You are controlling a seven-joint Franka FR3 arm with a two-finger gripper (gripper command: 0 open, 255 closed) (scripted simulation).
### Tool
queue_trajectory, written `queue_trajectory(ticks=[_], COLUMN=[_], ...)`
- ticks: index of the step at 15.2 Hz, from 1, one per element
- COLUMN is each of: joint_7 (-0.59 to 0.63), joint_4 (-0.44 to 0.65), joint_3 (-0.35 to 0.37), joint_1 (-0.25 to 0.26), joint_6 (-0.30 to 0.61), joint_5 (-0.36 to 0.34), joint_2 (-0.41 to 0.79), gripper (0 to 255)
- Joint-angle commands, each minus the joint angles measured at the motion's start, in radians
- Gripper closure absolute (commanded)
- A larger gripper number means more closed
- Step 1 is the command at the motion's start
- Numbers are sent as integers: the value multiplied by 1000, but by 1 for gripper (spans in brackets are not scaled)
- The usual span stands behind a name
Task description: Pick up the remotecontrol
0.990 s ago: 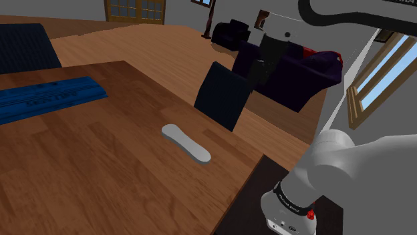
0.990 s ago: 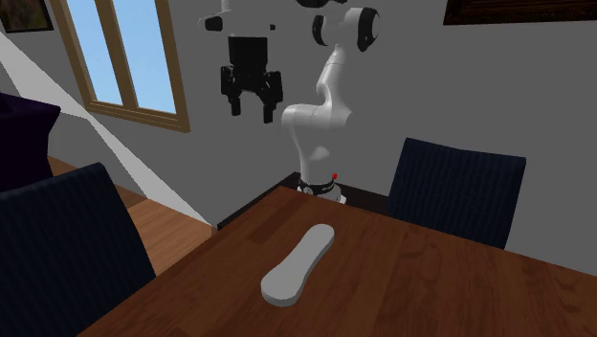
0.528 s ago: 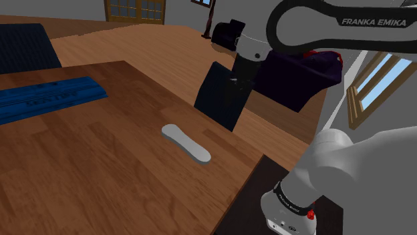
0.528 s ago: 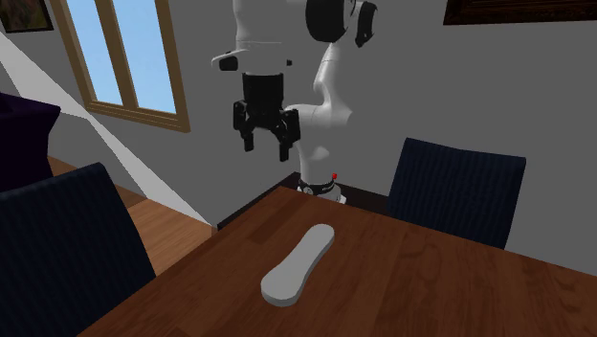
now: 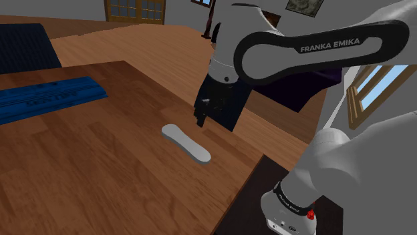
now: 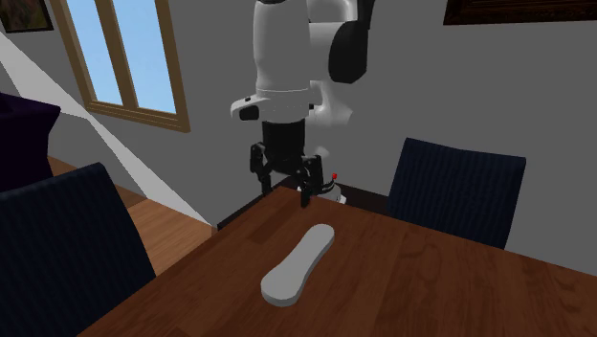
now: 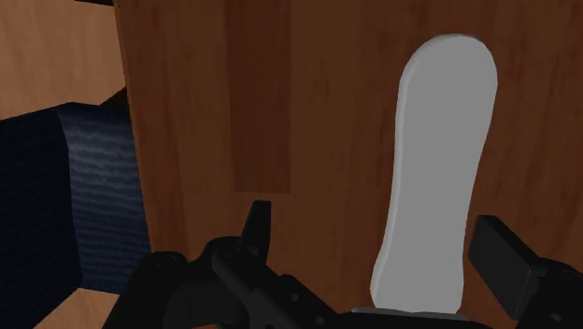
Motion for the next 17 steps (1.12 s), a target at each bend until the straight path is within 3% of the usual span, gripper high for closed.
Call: queue_trajectory(ticks=[1,6,15,16,17], joint_7=[30,98,108,109,108], joint_4=[8,40,-8,-8,-9], joint_3=[29,90,102,102,102], joint_1=[9,25,21,22,22], joint_6=[67,201,319,319,318], joint_5=[11,15,4,4,5], joint_2=[69,224,294,294,293], gripper=[0,0,0,255,255])
